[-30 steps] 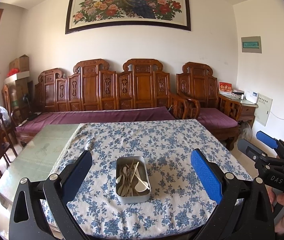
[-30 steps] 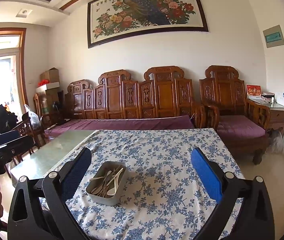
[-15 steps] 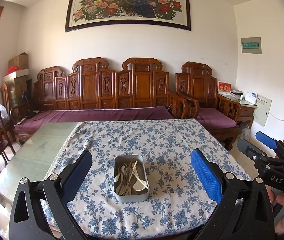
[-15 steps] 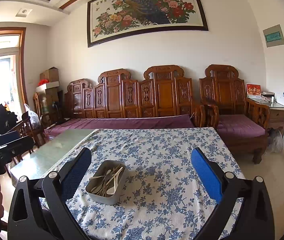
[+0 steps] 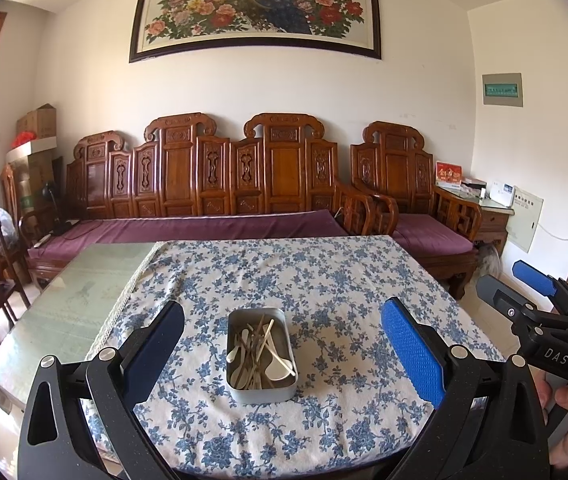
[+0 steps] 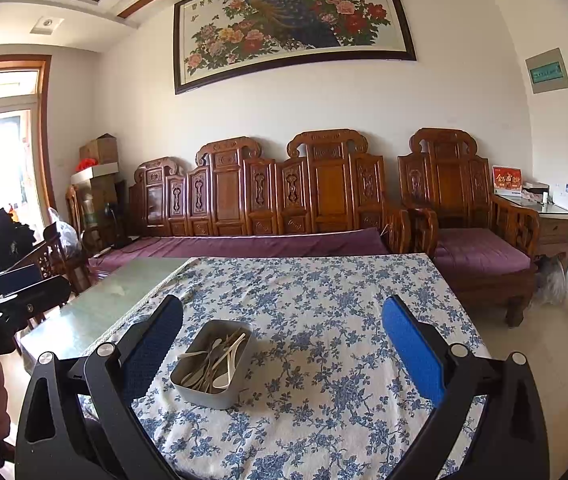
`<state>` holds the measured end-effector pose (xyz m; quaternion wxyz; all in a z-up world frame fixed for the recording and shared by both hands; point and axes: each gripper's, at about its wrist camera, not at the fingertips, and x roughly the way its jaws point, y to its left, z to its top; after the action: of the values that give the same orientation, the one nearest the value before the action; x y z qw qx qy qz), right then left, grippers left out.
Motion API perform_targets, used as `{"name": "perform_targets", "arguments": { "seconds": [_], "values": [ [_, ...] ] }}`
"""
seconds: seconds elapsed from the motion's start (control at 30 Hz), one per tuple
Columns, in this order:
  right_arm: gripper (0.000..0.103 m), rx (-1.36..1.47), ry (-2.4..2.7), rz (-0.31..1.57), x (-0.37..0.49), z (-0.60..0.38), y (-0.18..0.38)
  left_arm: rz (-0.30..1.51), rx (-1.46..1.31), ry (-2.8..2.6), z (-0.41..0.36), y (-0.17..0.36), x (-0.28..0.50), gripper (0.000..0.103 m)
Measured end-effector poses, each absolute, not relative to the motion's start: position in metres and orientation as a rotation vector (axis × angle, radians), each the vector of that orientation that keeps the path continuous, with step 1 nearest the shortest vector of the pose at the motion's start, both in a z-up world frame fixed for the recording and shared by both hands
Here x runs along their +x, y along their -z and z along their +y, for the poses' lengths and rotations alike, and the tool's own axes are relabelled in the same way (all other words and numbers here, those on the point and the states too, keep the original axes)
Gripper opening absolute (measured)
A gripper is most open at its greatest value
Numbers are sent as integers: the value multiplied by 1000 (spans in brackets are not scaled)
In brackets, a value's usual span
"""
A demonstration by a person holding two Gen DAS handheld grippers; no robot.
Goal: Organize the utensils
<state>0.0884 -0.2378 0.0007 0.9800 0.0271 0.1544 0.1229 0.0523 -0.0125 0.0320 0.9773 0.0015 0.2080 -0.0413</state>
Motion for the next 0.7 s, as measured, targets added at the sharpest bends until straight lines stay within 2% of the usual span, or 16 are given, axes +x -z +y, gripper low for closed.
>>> {"name": "perform_targets", "arguments": {
  "seconds": [0.7],
  "values": [
    [100, 55, -247, 315, 88, -238, 4, 419, 2, 86, -12, -32, 52, 95]
  ]
}}
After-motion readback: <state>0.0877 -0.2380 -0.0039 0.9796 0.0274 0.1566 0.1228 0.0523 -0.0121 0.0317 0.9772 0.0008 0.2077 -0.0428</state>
